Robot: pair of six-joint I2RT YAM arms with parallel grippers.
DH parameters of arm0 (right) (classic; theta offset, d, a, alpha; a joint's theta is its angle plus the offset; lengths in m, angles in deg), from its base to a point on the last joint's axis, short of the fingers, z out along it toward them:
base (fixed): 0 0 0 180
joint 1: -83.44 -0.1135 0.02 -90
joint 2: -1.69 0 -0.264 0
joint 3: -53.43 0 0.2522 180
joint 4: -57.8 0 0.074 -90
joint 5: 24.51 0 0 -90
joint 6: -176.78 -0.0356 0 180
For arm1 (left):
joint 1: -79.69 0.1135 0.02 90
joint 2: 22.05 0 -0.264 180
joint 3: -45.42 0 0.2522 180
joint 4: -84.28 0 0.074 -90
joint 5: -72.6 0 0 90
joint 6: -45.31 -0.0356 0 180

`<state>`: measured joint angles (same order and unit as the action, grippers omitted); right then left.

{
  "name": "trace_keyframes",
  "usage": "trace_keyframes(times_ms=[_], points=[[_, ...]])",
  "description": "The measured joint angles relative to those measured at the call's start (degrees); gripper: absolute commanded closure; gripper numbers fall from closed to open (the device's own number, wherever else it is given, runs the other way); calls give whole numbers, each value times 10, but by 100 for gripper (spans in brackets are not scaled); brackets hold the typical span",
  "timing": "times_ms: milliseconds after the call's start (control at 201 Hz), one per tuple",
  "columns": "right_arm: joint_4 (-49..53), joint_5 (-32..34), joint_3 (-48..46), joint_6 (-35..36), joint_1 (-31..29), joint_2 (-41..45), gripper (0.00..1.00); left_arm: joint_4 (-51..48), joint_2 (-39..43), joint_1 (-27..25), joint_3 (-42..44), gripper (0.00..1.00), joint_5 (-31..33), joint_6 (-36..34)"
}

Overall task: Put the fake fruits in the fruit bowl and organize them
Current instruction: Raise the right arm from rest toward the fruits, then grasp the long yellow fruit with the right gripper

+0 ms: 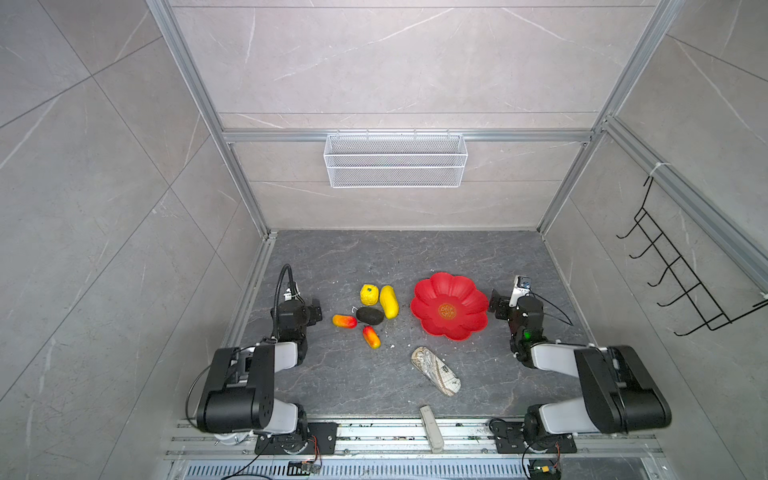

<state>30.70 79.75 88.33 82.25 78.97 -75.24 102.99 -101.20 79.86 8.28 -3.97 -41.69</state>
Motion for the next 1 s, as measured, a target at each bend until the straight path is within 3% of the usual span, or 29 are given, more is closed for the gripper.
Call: trace_keyframes(times_ms=[105, 179, 304, 433, 583, 697, 822, 996], points=[[112, -3, 70, -7, -8, 113, 0, -143, 89, -24, -89, 0, 17, 21], [219, -44, 197, -26, -14, 131, 0, -238, 141, -45, -167, 0, 19, 37], [415, -132, 493, -39, -53, 23, 0, -413, 176, -58, -313, 0, -16, 41], [571, -154, 673, -29, -165, -100, 0, -600, 177, -57, -446, 0, -70, 29], [689, -155, 719, -26, -291, -208, 0, -761, 193, -58, -547, 0, -152, -2], [746, -140, 733, -33, -366, -283, 0, -825, 223, -58, -566, 0, -191, -18], [775, -116, 765, -48, -406, -352, 3, -875, 247, -58, -566, 0, -202, -21], [789, -95, 789, -67, -413, -410, 11, -903, 254, -58, -565, 0, -198, -28]])
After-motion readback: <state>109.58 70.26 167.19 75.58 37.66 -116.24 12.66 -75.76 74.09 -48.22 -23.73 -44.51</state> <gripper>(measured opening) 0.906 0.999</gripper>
